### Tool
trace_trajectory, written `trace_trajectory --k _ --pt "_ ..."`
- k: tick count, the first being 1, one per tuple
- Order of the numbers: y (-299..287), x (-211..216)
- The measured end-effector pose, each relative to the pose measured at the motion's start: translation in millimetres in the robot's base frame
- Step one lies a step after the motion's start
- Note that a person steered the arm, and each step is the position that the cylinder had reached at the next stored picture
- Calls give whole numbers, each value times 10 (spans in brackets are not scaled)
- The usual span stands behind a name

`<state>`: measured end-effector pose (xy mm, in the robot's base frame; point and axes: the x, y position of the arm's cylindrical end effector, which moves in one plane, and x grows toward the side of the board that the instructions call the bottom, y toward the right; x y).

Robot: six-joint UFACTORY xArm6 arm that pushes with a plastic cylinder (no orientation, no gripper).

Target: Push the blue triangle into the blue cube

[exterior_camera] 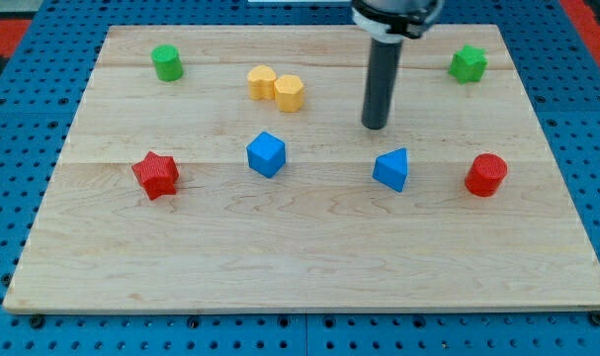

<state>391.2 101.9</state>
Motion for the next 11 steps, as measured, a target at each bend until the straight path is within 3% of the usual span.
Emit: trace_trajectory --k 2,4,5,6,8,9,11 --pt "307 662" --pt "375 960" --pt "-88 1066" --pt "-459 984" --pt "360 968" --pt "287 760" --pt "-953 688"
